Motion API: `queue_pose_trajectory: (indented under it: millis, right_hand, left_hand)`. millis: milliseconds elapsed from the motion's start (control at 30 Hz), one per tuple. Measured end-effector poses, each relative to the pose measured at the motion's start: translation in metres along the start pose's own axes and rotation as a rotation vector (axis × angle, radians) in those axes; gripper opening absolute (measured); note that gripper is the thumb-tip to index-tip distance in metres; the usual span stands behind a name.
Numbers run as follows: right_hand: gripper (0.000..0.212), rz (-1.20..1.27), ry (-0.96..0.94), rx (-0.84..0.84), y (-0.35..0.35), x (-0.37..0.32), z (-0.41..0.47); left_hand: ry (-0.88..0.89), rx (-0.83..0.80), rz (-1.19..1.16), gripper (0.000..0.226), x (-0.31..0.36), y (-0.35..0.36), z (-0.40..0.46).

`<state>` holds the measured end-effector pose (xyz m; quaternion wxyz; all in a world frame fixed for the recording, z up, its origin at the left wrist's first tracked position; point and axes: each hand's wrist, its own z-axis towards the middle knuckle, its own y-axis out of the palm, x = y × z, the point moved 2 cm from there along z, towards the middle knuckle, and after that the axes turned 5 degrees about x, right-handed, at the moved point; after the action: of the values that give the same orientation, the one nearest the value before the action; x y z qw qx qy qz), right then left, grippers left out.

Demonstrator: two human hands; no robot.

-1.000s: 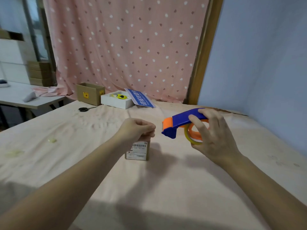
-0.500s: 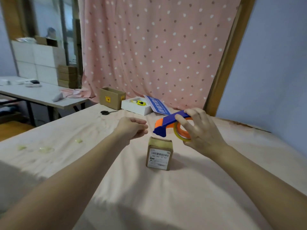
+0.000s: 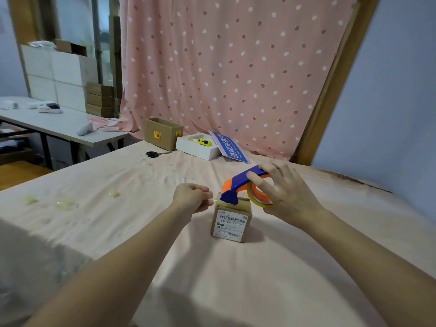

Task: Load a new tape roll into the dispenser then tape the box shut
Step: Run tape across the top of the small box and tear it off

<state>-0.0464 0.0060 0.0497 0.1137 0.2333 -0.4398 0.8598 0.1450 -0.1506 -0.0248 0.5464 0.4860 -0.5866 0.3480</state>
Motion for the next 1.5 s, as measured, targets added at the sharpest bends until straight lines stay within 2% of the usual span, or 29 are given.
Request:
queue_pose_trajectory:
  millis: [233,467,567,633,733,800,900,967,1067,1100,1200,1300,1400,1500]
  right_hand:
    - [0.101,0.024,0.005,0.021,0.005,0.0,-0.004]
    - [0.101,0.026,0.017,0.021,0.014,-0.003,-0.01]
    - [0.105,0.034,0.048,0.02,0.015,0.0,-0.013]
    - [0.108,0.041,0.063,0.012,0.015,0.003,-0.015]
    - [0.11,0.048,0.068,0.014,0.015,0.005,-0.017]
    - [0.11,0.051,0.064,0.013,0.016,0.003,-0.017]
    - [0.111,0.067,0.058,0.023,0.019,-0.001,-0.018]
    - [0.111,0.085,0.066,0.046,0.021,-0.003,-0.019]
    - [0.118,0.108,0.098,0.044,0.024,-0.004,-0.02]
    - [0.123,0.119,0.11,0.023,0.025,-0.003,-0.022]
    - [0.127,0.18,0.129,-0.047,0.026,-0.001,-0.023]
    - [0.105,0.298,0.175,-0.063,0.024,0.001,-0.025]
    - [0.081,0.321,0.183,0.015,0.022,0.001,-0.027]
    - [0.078,0.398,0.326,0.127,0.027,0.004,-0.027]
  left_hand:
    - [-0.083,-0.014,-0.048,0.013,-0.013,0.007,0.005]
    - [-0.161,-0.029,0.029,0.004,-0.035,0.004,0.004]
    - [-0.091,-0.049,0.139,0.004,-0.048,0.003,0.002]
    - [0.024,0.01,0.147,0.009,-0.046,0.003,0.003]
    - [0.25,0.074,0.18,0.03,-0.022,0.009,-0.003]
    - [0.308,-0.035,0.269,0.051,-0.007,0.023,-0.011]
    - [0.202,-0.274,0.283,0.078,-0.007,0.048,-0.021]
    - [0.132,-0.303,0.269,0.088,-0.014,0.056,-0.022]
    - [0.149,-0.3,0.275,0.05,-0.012,0.061,-0.023]
    - [0.151,-0.297,0.28,0.044,-0.012,0.062,-0.022]
    - [0.153,-0.276,0.276,0.044,-0.013,0.061,-0.024]
    - [0.167,-0.25,0.285,0.045,-0.016,0.061,-0.024]
    - [0.179,-0.246,0.284,0.046,-0.017,0.062,-0.024]
    - [0.184,-0.258,0.294,0.044,-0.016,0.062,-0.027]
